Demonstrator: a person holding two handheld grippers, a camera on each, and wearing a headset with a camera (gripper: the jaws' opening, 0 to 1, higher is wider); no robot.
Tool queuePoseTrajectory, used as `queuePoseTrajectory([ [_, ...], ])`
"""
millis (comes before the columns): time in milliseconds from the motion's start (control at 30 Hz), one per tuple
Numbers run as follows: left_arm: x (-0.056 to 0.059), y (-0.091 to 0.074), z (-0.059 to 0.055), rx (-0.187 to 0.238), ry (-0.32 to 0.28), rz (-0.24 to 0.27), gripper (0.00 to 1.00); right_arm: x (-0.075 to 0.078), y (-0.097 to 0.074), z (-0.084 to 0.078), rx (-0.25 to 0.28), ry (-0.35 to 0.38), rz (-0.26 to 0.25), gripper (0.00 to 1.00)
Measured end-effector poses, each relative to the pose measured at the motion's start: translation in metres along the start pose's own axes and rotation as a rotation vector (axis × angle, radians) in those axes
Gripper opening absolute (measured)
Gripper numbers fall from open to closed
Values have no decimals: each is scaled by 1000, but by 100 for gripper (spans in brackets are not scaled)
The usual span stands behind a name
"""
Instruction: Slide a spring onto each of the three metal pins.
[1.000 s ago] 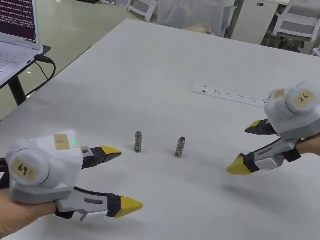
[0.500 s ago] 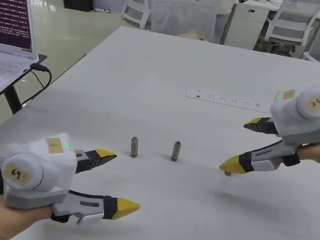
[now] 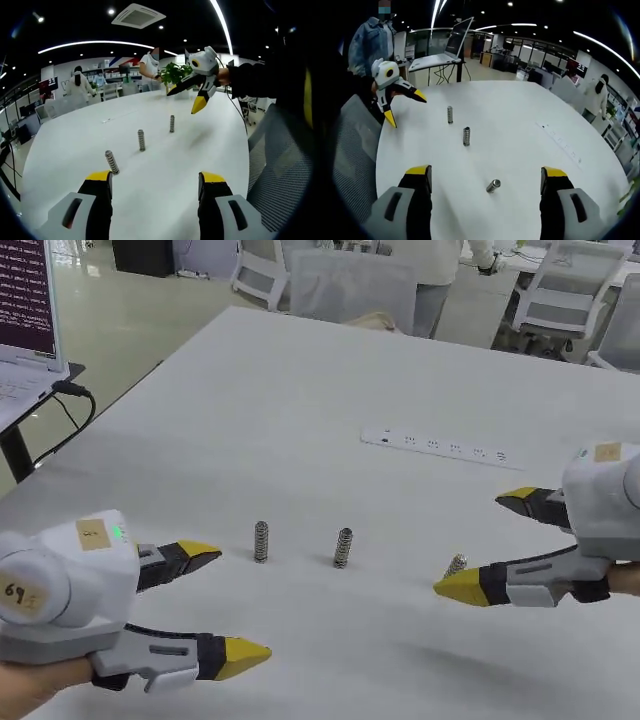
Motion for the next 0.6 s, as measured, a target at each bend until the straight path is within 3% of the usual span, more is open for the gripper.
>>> queuePoseTrajectory([
  [600,-1,-8,5,20,-11,12,67,-25,-15,-31,68,88,-28,90],
])
Point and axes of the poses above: the centre of the closed fingertips' face, and the gripper's own axes: y roughly forward along the fingers, x roughly to its right, z roughly out of its top, the point moved 9 cm from there along -y, roughly backward along the fingers, and after that the axes turned 10 degrees about -x, right-handed, at the moved point
